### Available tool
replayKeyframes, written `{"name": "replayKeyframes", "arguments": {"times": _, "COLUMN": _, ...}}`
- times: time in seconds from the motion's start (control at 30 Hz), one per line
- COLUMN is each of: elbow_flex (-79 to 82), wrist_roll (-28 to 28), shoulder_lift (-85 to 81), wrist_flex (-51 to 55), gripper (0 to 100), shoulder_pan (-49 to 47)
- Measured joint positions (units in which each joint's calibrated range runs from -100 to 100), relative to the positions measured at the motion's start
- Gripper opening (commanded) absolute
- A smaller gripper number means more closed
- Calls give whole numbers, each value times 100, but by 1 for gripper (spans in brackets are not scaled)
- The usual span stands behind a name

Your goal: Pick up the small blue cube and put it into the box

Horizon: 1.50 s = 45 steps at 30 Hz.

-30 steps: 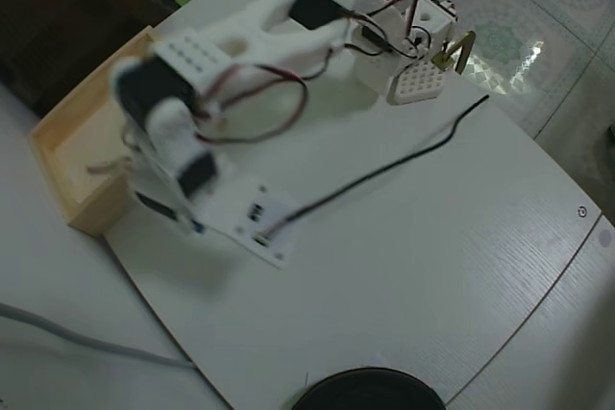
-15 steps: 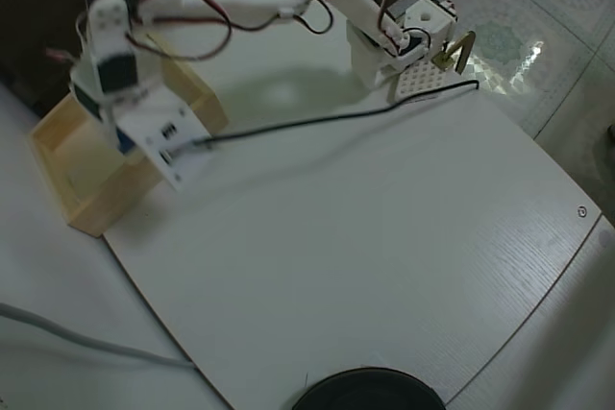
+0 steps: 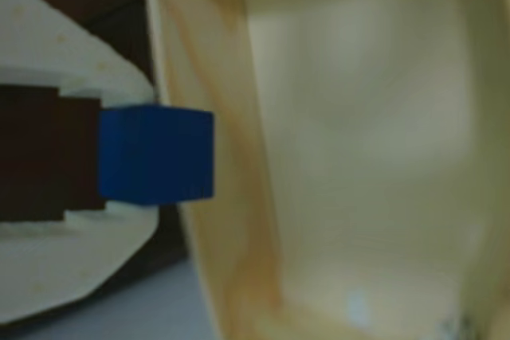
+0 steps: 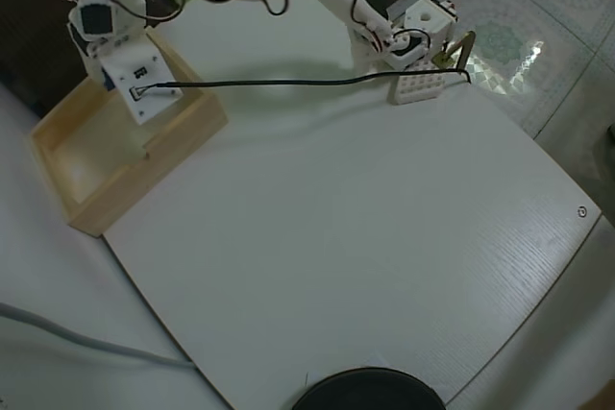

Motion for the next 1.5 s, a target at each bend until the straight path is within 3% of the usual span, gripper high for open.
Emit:
{"name": "replayKeyframes", "arguments": {"times": 0.4, "elbow_flex": -9, "wrist_roll": 0, "shoulder_lift": 719, "wrist_flex": 0, "gripper": 6, "shoulder_pan": 184}}
{"name": "replayKeyframes", "arguments": {"times": 0.57, "elbow_flex": -217, "wrist_roll": 5, "shoulder_lift": 719, "wrist_flex": 0, "gripper": 16, "shoulder_pan": 169}}
{"name": "replayKeyframes", "arguments": {"times": 0.7, "elbow_flex": -489, "wrist_roll": 5, "shoulder_lift": 719, "wrist_flex": 17, "gripper": 17, "shoulder_pan": 147}}
{"name": "replayKeyframes", "arguments": {"times": 1.5, "elbow_flex": -3584, "wrist_roll": -42, "shoulder_lift": 694, "wrist_flex": 418, "gripper": 17, "shoulder_pan": 339}}
